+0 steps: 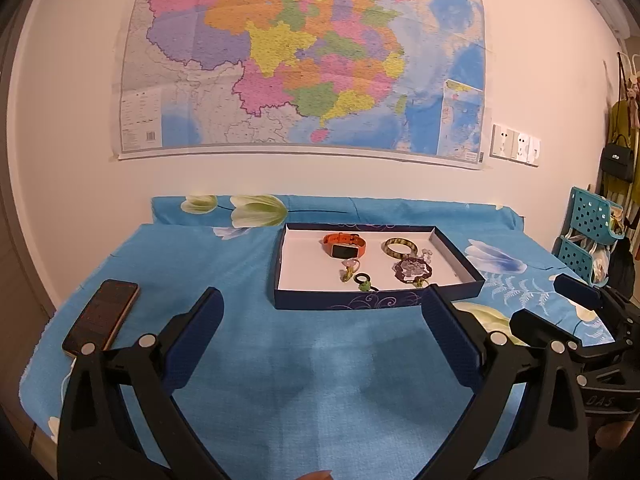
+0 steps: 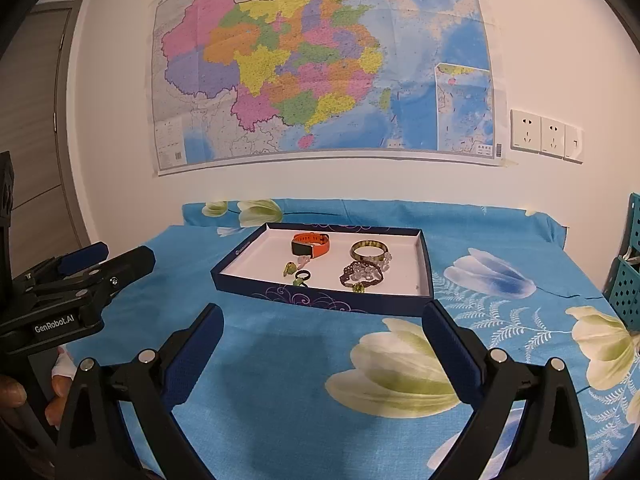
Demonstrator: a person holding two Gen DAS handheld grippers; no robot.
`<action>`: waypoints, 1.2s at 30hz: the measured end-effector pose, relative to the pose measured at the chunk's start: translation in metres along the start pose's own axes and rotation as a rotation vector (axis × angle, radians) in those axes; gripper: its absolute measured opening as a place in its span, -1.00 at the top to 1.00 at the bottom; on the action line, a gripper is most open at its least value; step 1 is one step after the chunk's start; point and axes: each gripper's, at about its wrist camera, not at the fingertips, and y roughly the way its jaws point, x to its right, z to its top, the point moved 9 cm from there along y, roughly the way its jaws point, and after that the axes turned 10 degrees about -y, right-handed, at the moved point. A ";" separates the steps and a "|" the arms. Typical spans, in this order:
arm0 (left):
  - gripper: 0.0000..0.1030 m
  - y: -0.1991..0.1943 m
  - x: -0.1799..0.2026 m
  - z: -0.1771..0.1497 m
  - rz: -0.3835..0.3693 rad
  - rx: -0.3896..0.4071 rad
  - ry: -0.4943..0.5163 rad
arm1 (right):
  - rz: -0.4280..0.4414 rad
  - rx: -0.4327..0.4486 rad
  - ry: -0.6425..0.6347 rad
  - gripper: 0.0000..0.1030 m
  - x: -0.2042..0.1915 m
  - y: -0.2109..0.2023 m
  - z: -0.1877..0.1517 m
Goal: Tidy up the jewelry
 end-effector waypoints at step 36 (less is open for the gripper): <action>-0.89 0.002 -0.005 0.003 0.006 0.002 0.001 | 0.004 -0.002 0.000 -0.87 0.000 0.004 0.002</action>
